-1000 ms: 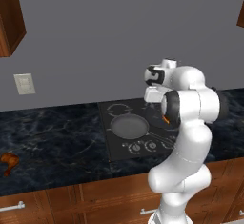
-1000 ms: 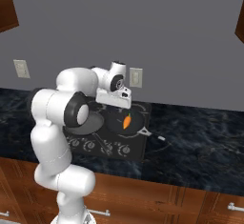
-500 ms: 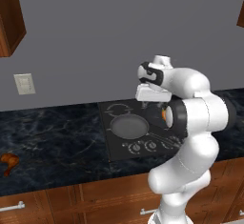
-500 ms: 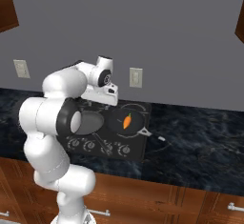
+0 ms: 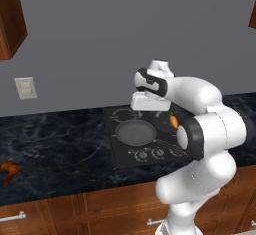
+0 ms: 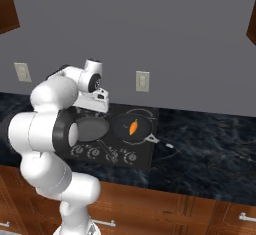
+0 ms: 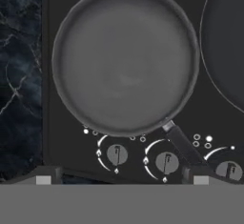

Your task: Place both pans onto different burners. Then place the carrot and the chicken drumstick on different pans.

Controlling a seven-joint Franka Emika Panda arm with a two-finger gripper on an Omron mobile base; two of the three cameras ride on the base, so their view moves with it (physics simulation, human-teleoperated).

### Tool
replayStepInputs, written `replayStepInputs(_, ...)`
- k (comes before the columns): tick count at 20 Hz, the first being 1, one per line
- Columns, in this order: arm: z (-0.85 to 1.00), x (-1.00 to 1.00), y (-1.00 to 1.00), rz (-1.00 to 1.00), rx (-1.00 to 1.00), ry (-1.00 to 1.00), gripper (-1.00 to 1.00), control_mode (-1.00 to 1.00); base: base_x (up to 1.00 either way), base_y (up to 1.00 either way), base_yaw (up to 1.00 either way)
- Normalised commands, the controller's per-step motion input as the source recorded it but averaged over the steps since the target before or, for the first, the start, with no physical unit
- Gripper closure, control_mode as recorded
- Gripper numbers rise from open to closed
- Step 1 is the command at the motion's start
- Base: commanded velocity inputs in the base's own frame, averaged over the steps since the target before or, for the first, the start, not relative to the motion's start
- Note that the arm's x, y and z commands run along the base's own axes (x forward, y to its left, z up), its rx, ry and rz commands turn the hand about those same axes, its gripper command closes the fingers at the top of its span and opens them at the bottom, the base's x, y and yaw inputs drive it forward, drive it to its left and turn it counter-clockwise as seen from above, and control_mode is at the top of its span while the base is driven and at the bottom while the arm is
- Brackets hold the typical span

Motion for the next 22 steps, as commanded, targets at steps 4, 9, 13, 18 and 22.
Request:
replayStepInputs(4, 0.00, -0.45, 0.60, 0.02, 0.00, 0.00, -1.00, -1.00, 0.00, 0.00, 0.00)
replayStepInputs(9, 0.00, -0.21, 0.66, 0.01, -0.01, 0.00, -1.00, -1.00, 0.00, 0.00, 0.00)
replayStepInputs(13, 0.00, -0.24, 0.52, 0.04, 0.00, 0.00, -1.00, -1.00, 0.00, 0.00, 0.00)
replayStepInputs(18, 0.01, -0.13, 0.47, 0.02, 0.00, 0.00, -1.00, -1.00, 0.00, 0.00, 0.00)
replayStepInputs(22, 0.04, -0.09, 0.47, 0.00, 0.00, 0.00, -1.00, -1.00, 0.00, 0.00, 0.00)
